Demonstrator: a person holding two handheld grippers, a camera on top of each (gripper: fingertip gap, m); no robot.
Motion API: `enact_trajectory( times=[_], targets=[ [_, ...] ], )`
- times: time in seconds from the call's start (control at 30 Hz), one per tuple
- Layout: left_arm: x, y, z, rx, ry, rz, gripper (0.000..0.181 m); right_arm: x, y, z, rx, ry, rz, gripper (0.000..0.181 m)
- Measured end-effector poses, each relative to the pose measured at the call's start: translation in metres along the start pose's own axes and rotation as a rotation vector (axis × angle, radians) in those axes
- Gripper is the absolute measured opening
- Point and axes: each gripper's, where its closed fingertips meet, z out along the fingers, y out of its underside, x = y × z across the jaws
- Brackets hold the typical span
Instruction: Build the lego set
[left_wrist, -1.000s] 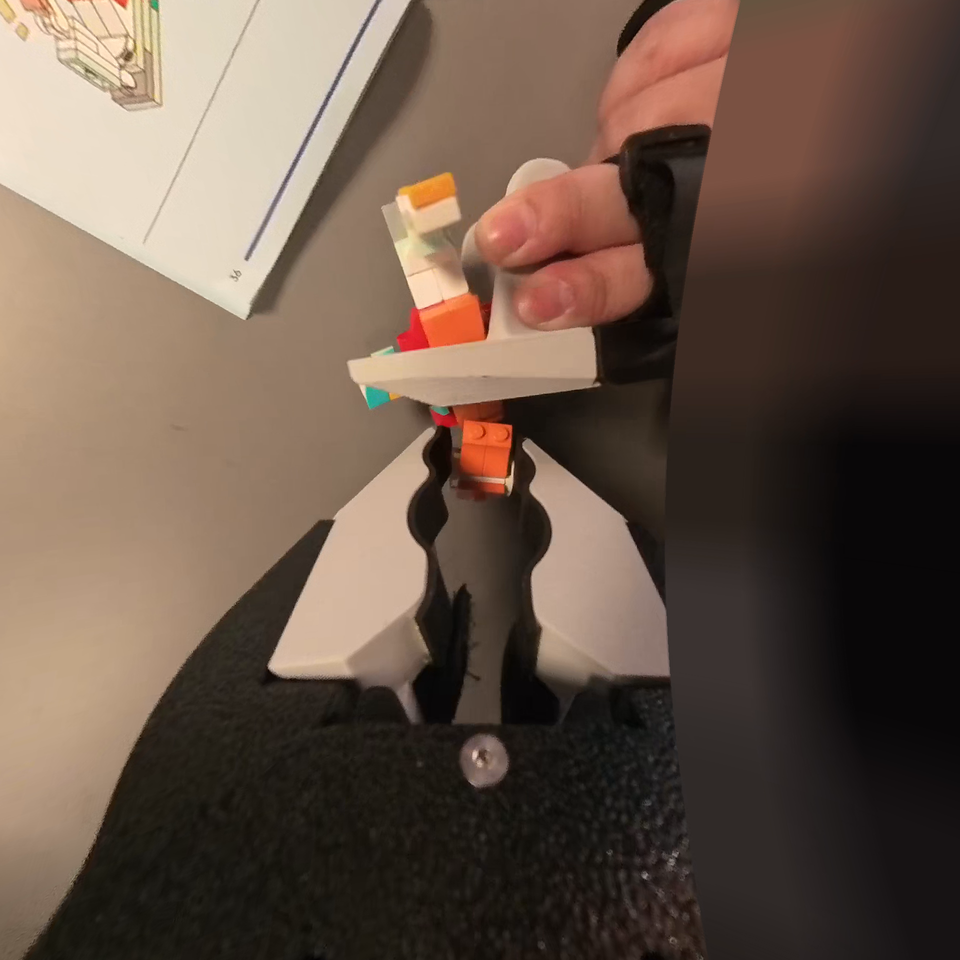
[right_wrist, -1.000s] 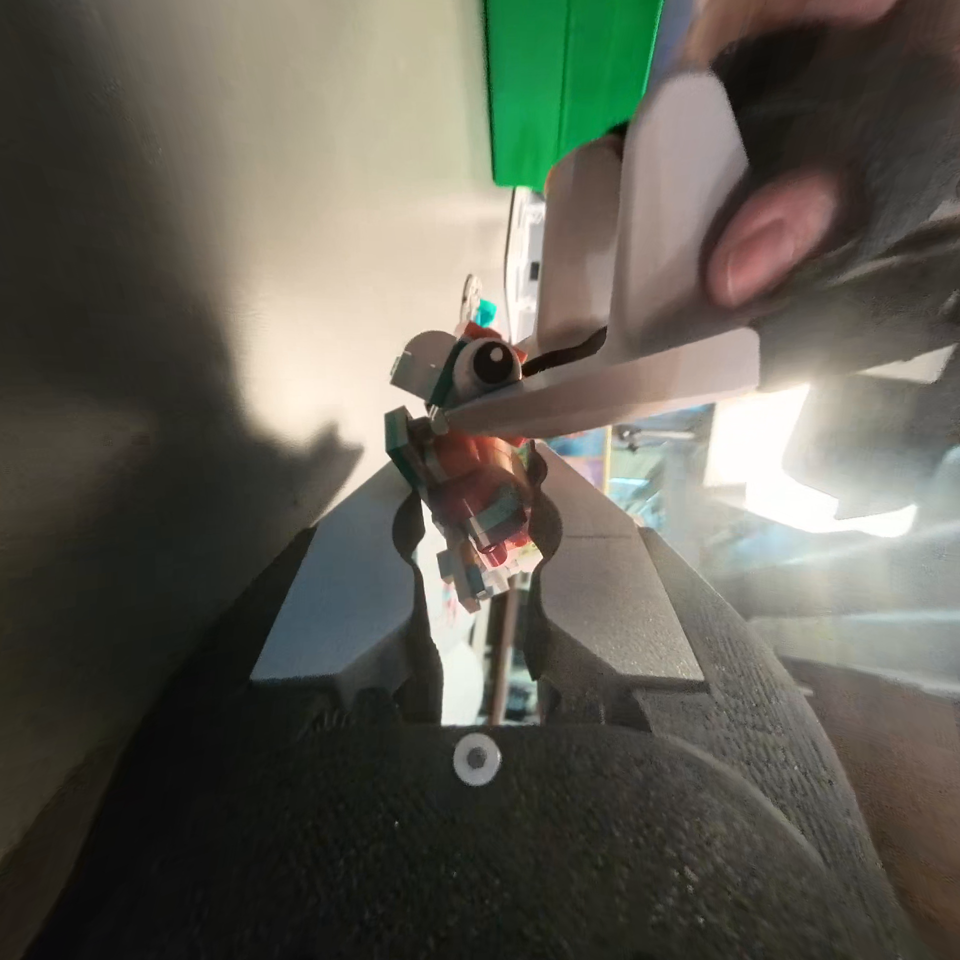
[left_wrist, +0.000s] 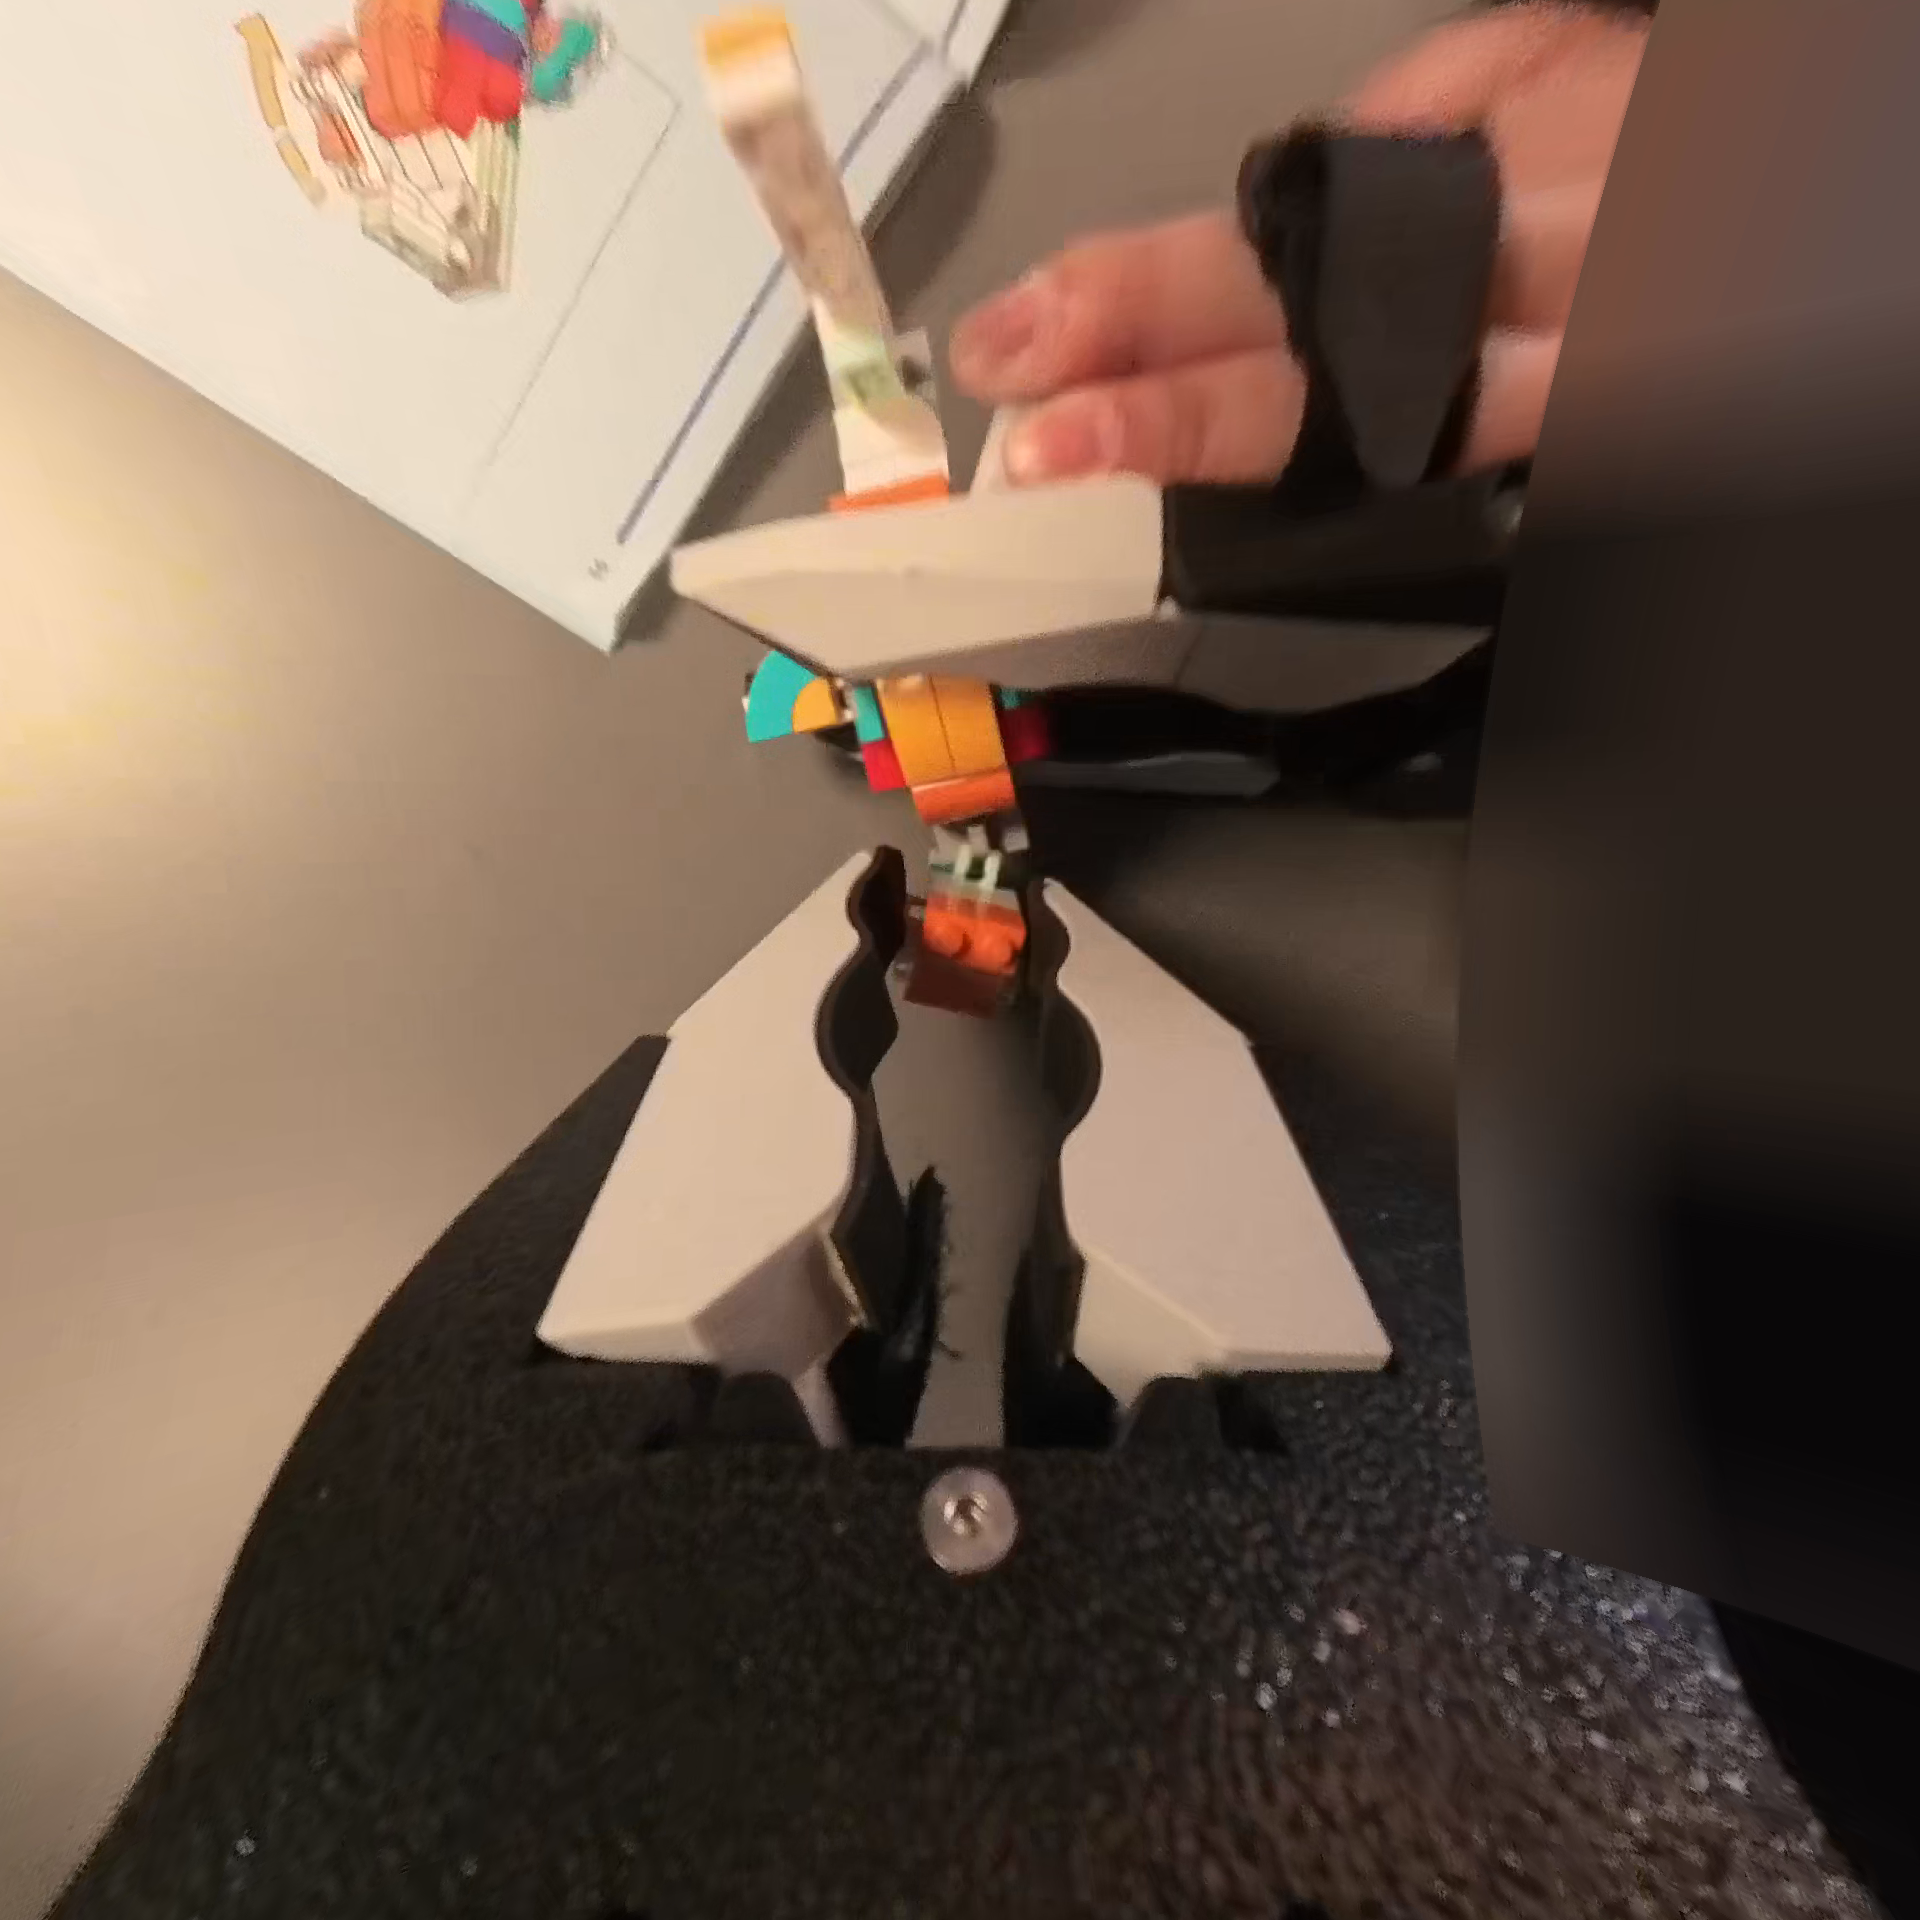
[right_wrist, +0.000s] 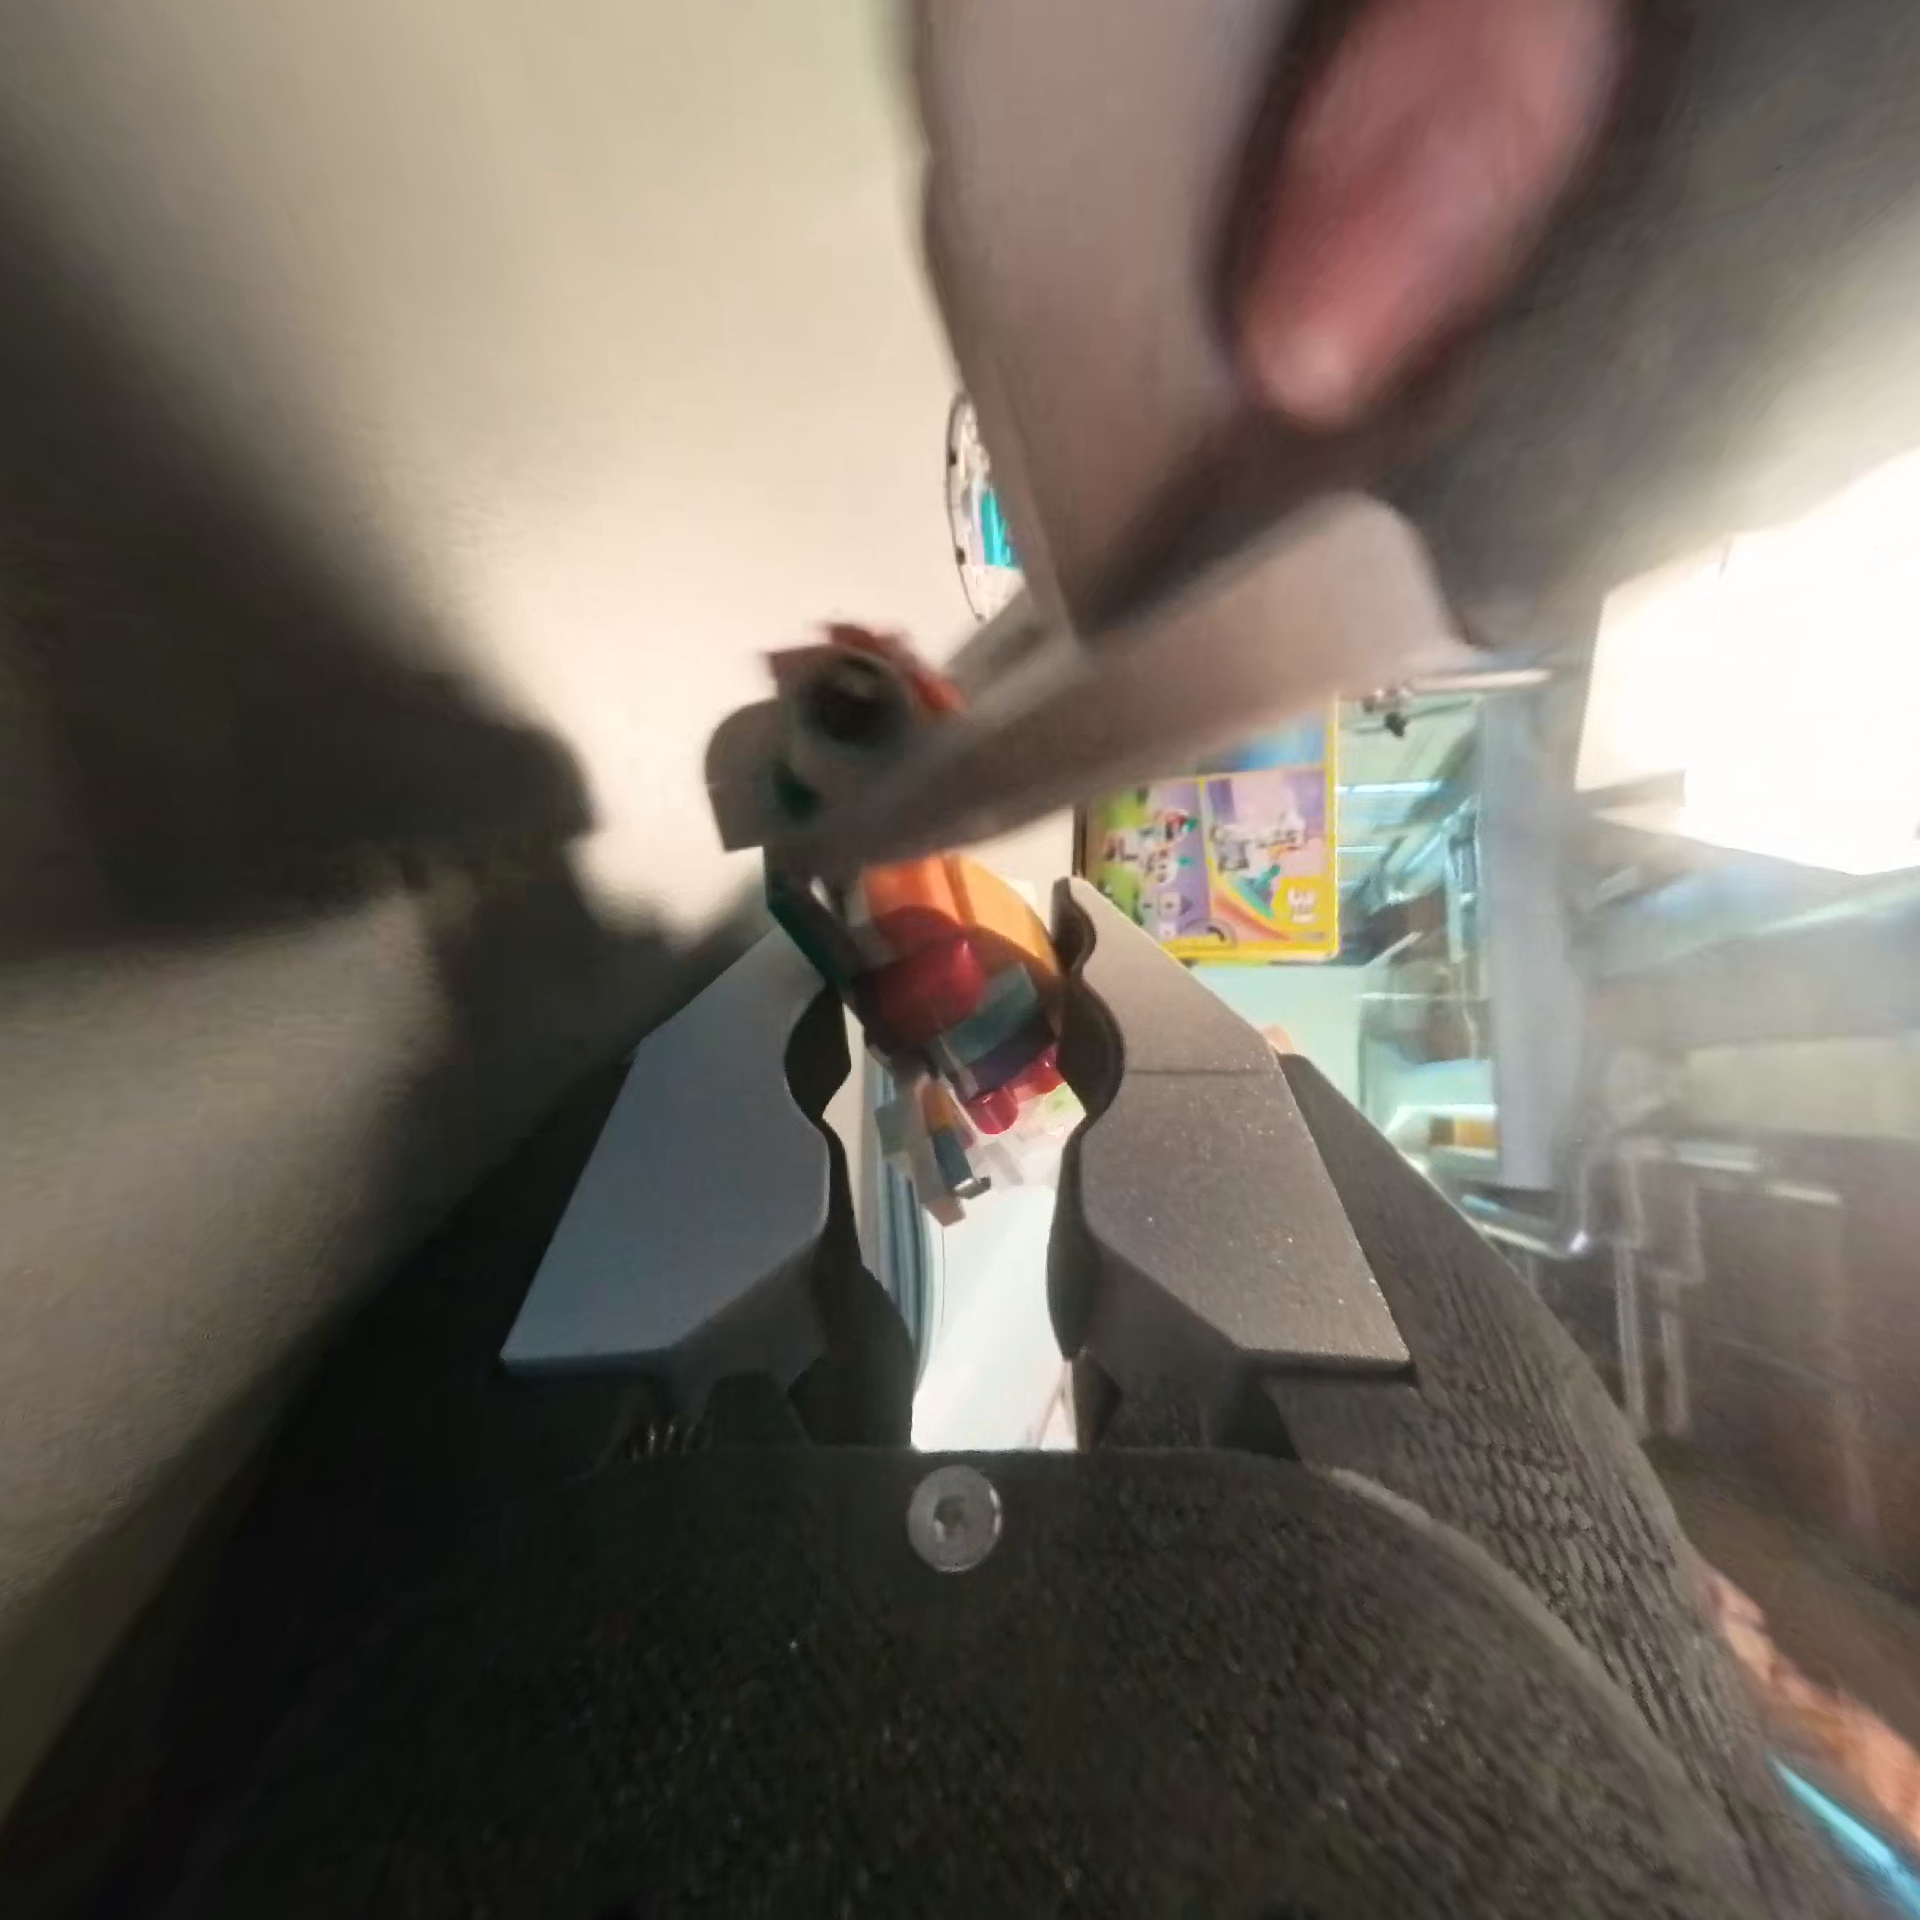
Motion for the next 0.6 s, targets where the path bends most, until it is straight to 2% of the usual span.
enact_trajectory(
  times=[0.07,0.23,0.43,0.6],
  targets=[
    [0.003,0.006,0.008,0.034,-0.002,0.003,0.020,-0.001,-0.003,-0.001,0.008,0.013,-0.025,0.035],
    [-0.004,0.007,-0.002,0.125,0.019,-0.076,0.021,-0.001,-0.002,0.000,0.026,0.005,-0.006,0.035],
    [0.001,0.007,0.001,0.082,0.002,0.019,0.021,0.005,-0.010,-0.002,0.061,0.070,-0.135,0.035],
    [0.006,0.006,0.003,0.049,0.005,0.052,0.021,0.005,-0.012,-0.004,0.081,0.074,-0.169,0.035]
  ],
)
